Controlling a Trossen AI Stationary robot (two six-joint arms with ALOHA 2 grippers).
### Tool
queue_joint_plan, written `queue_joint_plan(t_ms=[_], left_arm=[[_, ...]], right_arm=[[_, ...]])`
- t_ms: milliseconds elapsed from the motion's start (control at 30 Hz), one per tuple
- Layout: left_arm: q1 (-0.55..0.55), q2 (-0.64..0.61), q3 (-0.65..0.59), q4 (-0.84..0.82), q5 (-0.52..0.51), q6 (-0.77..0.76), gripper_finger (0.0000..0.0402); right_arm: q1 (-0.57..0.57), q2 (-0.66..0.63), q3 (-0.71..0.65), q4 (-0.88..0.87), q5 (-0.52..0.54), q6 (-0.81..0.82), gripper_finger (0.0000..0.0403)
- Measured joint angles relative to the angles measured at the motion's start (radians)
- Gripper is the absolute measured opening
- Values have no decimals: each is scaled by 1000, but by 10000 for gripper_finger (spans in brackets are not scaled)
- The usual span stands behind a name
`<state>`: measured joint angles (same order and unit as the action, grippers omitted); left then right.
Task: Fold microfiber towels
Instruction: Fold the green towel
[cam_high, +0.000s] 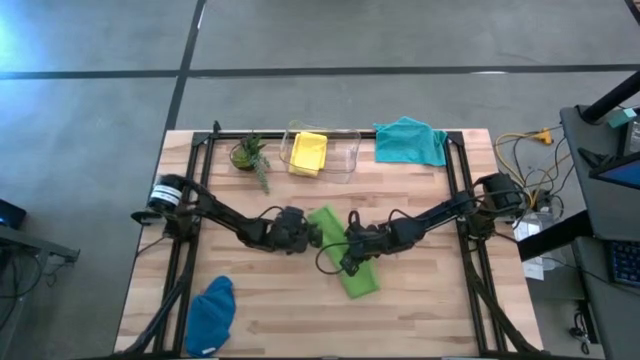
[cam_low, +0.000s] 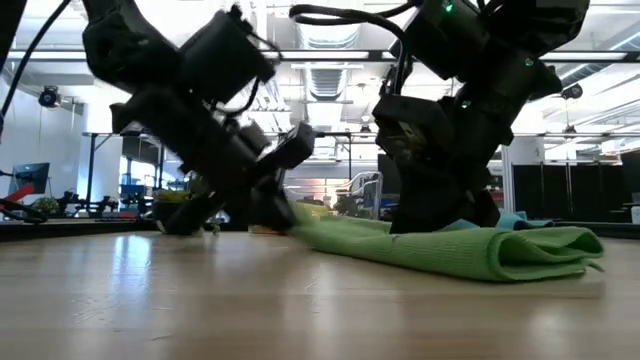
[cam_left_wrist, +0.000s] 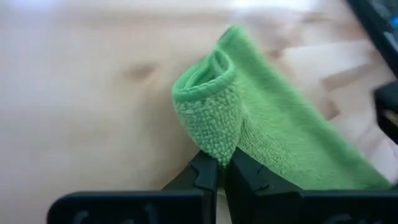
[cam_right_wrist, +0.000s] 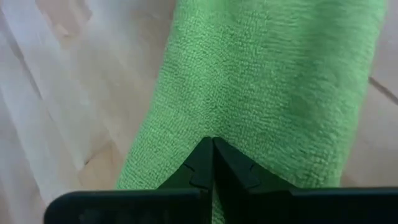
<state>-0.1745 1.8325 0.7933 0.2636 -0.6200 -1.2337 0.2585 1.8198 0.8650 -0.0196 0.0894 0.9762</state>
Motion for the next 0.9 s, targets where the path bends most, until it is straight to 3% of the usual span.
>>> queue_joint_plan(t_ms=[233, 367, 600, 733, 900], left_arm=[[-2, -11, 65, 121, -15, 422, 0], [-3, -12, 76, 124, -1, 483, 0], [-10, -13, 75, 134, 9, 611, 0], [-15, -13, 81, 141, 12, 731, 0], [-16, -14, 85, 148, 16, 800, 0]], right_arm=[[2, -2, 0, -5, -7, 16, 9], [4, -43, -5, -45, -6, 20, 9], [10, -240, -5, -240, 134, 19, 9], [10, -331, -8, -299, 144, 15, 9], [-1, -317, -15, -291, 145, 26, 9]])
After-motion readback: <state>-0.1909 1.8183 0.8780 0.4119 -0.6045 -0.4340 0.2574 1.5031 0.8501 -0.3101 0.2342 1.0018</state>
